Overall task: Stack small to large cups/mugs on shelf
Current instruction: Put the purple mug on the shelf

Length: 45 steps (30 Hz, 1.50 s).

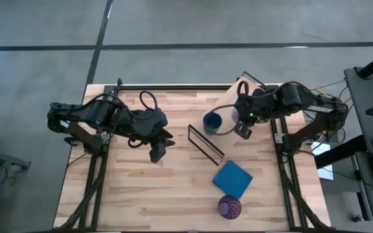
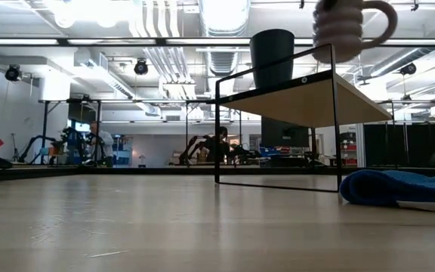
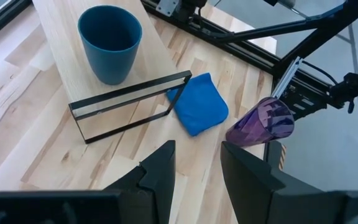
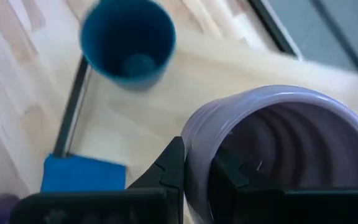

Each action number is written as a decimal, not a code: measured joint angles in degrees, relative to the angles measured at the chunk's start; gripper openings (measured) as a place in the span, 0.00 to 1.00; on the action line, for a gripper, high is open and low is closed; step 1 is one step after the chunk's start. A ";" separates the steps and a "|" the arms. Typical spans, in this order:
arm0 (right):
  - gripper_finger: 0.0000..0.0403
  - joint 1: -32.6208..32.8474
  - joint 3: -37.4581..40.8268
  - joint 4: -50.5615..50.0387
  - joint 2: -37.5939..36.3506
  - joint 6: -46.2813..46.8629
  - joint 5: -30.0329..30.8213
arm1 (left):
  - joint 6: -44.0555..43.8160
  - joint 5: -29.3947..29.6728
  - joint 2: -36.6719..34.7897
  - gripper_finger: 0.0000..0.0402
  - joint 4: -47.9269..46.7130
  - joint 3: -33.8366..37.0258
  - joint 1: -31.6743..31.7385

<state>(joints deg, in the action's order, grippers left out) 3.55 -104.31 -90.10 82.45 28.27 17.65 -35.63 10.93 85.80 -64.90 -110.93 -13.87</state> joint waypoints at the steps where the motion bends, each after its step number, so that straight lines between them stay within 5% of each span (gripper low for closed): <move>1: 0.08 -0.65 0.83 -0.15 -0.35 -0.08 -1.06 | 0.02 0.16 0.00 0.28 0.02 0.00 0.00; 12: 0.08 -2.98 4.31 6.39 1.00 -7.95 -4.06 | 0.04 1.42 0.00 0.28 0.23 0.57 0.40; 34: 0.08 -13.71 4.29 6.75 4.33 -9.60 -15.19 | 0.08 1.39 0.00 0.28 0.02 0.70 0.41; 45: 0.08 -14.09 5.23 11.54 4.38 -10.55 -15.26 | 0.08 1.37 0.00 0.28 0.09 0.74 0.42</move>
<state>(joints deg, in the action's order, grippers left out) -10.55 -99.08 -78.56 86.83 17.72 2.39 -35.55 12.29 85.80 -64.82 -110.19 -13.45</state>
